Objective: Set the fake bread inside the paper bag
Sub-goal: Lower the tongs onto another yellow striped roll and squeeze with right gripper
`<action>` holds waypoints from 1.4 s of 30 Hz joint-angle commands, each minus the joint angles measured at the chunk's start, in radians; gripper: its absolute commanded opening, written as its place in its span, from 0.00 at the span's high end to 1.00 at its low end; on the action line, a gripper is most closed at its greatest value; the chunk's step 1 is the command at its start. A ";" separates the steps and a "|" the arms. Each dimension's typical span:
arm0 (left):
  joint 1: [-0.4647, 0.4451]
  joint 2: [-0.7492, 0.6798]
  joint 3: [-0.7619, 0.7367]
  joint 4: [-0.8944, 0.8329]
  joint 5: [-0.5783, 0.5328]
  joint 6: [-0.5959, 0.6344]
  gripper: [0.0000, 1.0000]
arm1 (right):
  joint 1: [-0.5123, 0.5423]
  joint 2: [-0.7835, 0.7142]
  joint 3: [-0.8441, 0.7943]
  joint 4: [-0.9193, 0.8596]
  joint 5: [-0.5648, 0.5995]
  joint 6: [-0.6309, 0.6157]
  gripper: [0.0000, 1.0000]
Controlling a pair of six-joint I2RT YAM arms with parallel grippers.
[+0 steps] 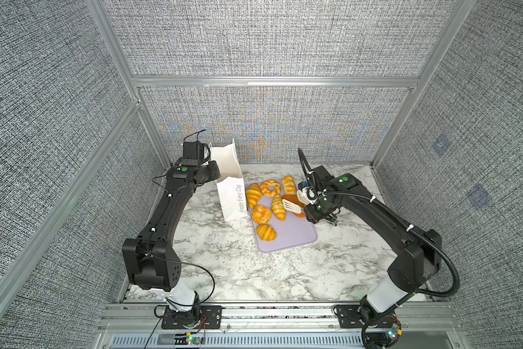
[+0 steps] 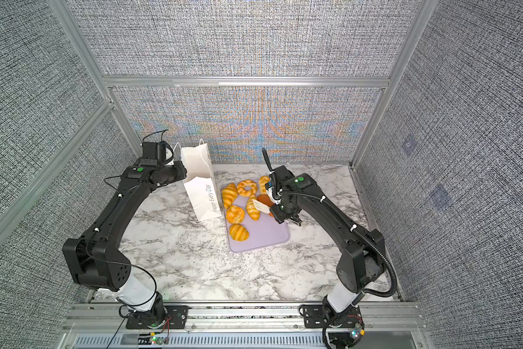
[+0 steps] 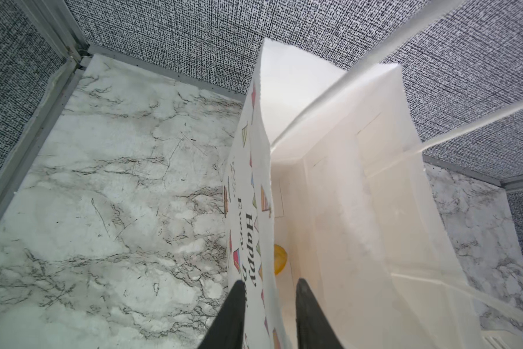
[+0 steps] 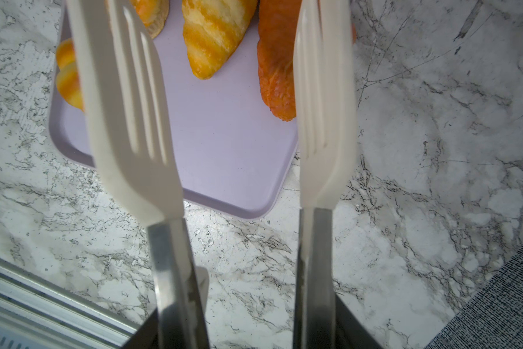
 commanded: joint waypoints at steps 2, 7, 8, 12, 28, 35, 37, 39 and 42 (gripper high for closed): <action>-0.005 -0.030 -0.021 -0.005 -0.038 -0.060 0.80 | -0.003 -0.007 -0.022 0.018 -0.017 -0.016 0.43; -0.007 -0.109 -0.119 0.035 -0.066 -0.119 0.89 | -0.004 -0.022 -0.063 0.028 -0.038 -0.015 0.43; -0.006 -0.124 -0.138 0.040 -0.073 -0.131 0.90 | -0.005 -0.027 -0.069 0.032 -0.040 -0.014 0.43; -0.012 -0.189 -0.206 0.059 -0.105 -0.172 0.91 | -0.004 -0.039 -0.090 0.036 -0.058 -0.023 0.43; -0.040 -0.236 -0.217 0.022 -0.064 -0.193 0.92 | 0.091 -0.075 -0.204 0.086 -0.146 -0.148 0.43; -0.041 -0.291 -0.292 0.058 -0.036 -0.237 0.93 | 0.138 -0.046 -0.219 0.086 -0.135 -0.152 0.42; -0.040 -0.310 -0.314 0.065 -0.034 -0.245 0.92 | 0.148 -0.034 -0.213 0.079 -0.137 -0.153 0.42; -0.041 -0.327 -0.327 0.067 -0.033 -0.249 0.92 | 0.155 -0.024 -0.213 0.078 -0.137 -0.155 0.42; -0.042 -0.350 -0.351 0.068 -0.032 -0.256 0.92 | 0.163 -0.005 -0.211 0.080 -0.133 -0.158 0.41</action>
